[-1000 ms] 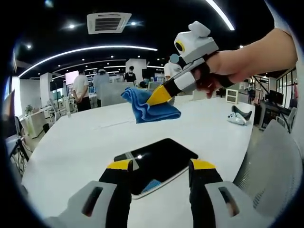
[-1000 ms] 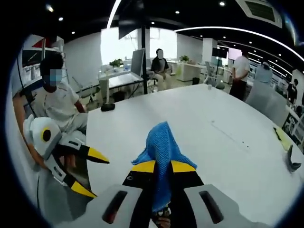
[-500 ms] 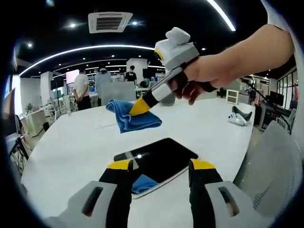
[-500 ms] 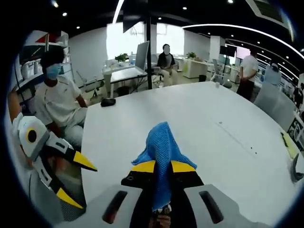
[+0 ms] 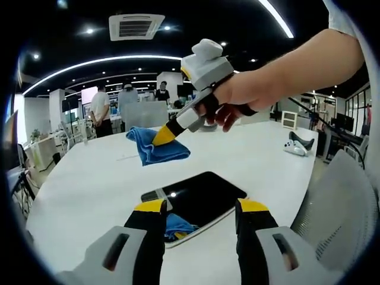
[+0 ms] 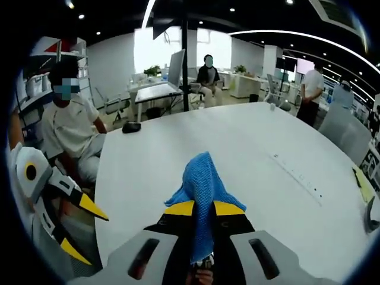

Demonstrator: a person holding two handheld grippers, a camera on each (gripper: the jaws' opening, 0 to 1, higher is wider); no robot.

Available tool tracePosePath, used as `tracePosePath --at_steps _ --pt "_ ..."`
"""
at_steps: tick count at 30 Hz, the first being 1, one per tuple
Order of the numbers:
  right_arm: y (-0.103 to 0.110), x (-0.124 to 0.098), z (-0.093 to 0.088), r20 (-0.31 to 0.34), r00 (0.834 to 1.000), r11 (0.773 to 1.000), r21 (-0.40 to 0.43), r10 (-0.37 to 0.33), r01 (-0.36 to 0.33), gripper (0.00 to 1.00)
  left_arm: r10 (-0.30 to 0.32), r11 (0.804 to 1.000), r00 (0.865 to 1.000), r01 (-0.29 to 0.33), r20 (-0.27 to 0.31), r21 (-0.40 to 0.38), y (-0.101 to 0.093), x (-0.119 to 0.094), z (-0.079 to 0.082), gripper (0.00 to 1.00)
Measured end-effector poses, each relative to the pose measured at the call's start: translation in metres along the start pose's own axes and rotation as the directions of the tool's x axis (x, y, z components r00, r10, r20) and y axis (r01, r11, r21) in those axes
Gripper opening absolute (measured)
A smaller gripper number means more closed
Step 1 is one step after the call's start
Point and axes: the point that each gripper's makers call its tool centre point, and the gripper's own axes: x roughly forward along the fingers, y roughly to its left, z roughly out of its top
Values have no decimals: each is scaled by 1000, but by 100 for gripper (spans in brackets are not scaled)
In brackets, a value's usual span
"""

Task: Wipe the mirror surface with the cleaning cloth until all visible marks leave the cleaned area.

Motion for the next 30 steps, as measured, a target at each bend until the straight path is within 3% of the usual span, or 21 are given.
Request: tracePosePath --at_steps 15,30 --pt "-3 21 10 1 1000 1000 -7 13 -13 6 3 1000 1000 -3 -11 -3 1 0 -3 44" --pt "-10 40 4 -26 999 1000 -9 26 -27 6 6 1000 1000 -6 -9 -5 1 0 -2 44"
